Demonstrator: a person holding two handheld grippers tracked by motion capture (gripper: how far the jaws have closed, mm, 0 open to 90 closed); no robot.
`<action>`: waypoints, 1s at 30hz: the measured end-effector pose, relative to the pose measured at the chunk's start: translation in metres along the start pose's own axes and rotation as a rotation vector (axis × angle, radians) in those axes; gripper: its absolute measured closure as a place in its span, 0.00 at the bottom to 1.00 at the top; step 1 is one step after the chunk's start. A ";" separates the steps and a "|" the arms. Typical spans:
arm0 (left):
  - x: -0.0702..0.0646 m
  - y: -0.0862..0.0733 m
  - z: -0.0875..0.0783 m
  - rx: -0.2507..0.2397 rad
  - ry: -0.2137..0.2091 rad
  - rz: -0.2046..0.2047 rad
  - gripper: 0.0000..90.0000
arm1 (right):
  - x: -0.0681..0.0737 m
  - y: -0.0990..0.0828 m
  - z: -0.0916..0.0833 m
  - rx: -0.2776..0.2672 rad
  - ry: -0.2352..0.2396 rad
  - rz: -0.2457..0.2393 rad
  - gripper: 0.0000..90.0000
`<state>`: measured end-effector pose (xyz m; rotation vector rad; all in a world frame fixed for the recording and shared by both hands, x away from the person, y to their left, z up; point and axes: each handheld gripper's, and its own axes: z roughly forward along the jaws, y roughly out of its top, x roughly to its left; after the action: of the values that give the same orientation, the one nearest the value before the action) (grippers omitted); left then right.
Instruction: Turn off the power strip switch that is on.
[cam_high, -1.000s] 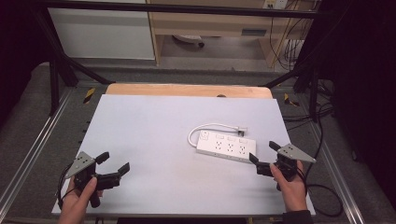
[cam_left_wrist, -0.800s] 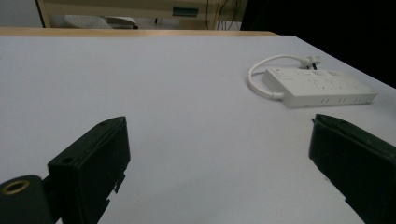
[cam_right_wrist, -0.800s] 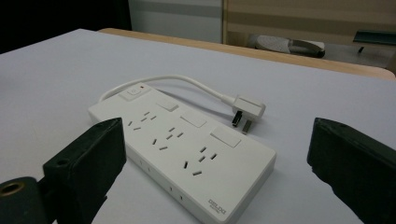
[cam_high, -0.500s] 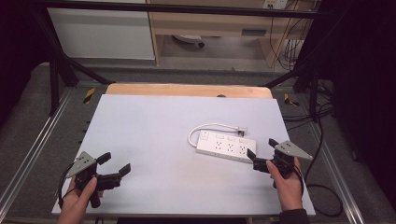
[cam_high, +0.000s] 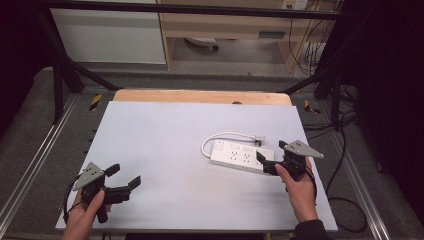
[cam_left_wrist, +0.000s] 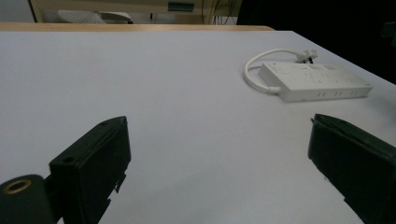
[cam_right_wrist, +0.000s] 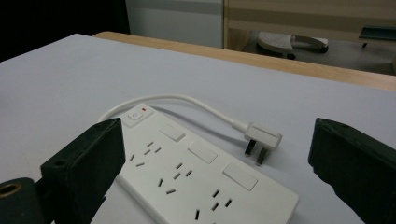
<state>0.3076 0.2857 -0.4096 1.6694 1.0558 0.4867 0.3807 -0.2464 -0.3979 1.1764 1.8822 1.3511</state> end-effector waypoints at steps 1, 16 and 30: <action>-0.001 0.000 0.000 0.000 0.000 0.000 0.06 | 0.000 0.002 0.001 -0.002 -0.005 -0.001 0.05; 0.000 -0.001 0.002 0.006 0.010 -0.004 0.07 | -0.002 0.018 0.005 -0.032 -0.018 -0.029 0.34; -0.001 -0.001 0.002 0.014 0.004 0.011 0.07 | 0.007 0.033 0.023 -0.049 -0.003 -0.089 0.85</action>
<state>0.3080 0.2834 -0.4115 1.6884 1.0553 0.4906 0.4075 -0.2252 -0.3745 1.0573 1.8654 1.3385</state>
